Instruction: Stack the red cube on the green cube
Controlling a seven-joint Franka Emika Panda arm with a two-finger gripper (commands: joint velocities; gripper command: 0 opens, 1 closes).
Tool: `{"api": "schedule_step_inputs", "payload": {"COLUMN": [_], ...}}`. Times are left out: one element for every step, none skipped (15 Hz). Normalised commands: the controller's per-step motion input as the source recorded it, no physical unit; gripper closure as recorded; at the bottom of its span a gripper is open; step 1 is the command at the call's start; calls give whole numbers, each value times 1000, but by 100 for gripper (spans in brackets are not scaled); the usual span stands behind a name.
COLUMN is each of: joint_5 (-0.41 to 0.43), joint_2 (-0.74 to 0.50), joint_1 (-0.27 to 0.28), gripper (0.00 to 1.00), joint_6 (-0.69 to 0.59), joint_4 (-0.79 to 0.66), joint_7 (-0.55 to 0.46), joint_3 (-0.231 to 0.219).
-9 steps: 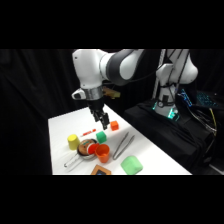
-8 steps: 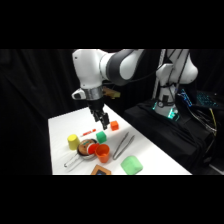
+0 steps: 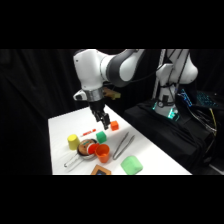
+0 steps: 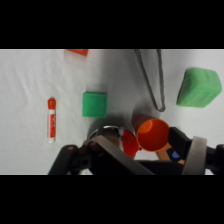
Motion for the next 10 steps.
{"api": "schedule_step_inputs", "payload": {"joint_5": [-15,-19,-14,-6,-11,-9,-6,-16,-25,-39], "joint_2": [-177,-191,-197,-212,-226,-240,-262,-275,-283,-301], "joint_1": [-62,-67,-71,-78,-78,-77,-77,-75,-71,-71], "gripper": [0,0,0,0,0,0,0,0,0,0], "joint_6": [131,156,164,193,211,220,239,245,243,253], "joint_4": [-221,-254,-265,-294,-313,-323,-345,-355,-357,-377], "joint_7": [-10,-7,-23,-36,-31,-38,-42,-37,-34,-37], "joint_3": [-16,-24,-25,-28,-34,-36,-41,-46,-48,-55]}}
